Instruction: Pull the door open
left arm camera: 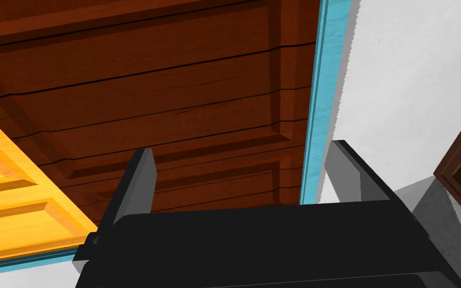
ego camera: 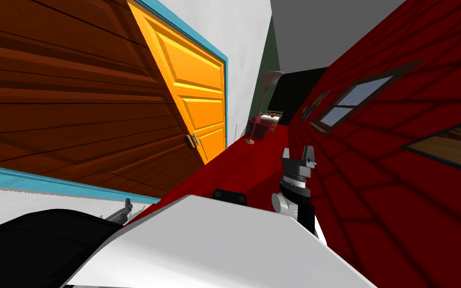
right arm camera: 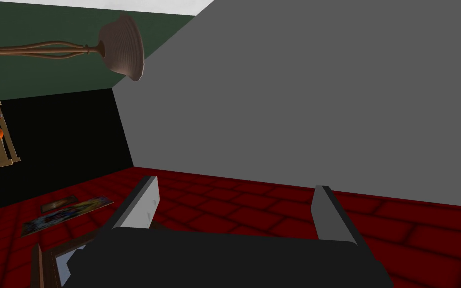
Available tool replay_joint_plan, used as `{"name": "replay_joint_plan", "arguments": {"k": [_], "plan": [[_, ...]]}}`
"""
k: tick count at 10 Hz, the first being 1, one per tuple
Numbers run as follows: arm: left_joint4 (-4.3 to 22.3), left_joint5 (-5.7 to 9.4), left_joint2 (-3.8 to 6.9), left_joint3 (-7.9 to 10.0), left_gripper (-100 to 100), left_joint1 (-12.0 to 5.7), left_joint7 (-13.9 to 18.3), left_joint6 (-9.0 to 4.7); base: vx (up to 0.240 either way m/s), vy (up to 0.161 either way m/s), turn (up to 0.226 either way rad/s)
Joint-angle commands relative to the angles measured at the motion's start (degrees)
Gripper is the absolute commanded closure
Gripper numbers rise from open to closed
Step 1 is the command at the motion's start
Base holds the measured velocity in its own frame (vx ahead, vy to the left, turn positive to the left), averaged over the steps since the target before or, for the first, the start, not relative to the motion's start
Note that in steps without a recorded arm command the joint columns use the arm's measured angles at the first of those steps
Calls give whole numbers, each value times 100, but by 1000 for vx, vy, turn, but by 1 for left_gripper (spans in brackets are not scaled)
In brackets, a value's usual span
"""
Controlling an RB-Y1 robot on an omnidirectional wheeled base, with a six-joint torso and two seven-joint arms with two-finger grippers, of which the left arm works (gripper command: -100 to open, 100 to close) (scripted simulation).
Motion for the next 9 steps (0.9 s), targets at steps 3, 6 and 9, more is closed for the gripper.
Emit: {"name": "replay_joint_plan", "arguments": {"k": [3, 6, 9], "plan": [[75, 76, 209, 32, -100, -2, -28, 12, -252, -70, 35], [155, 137, 294, 49, -100, -21, -39, 38, -203, -100, 33], [333, 233, 221, 77, -100, -113, -61, 131, -139, -101, 15]]}}
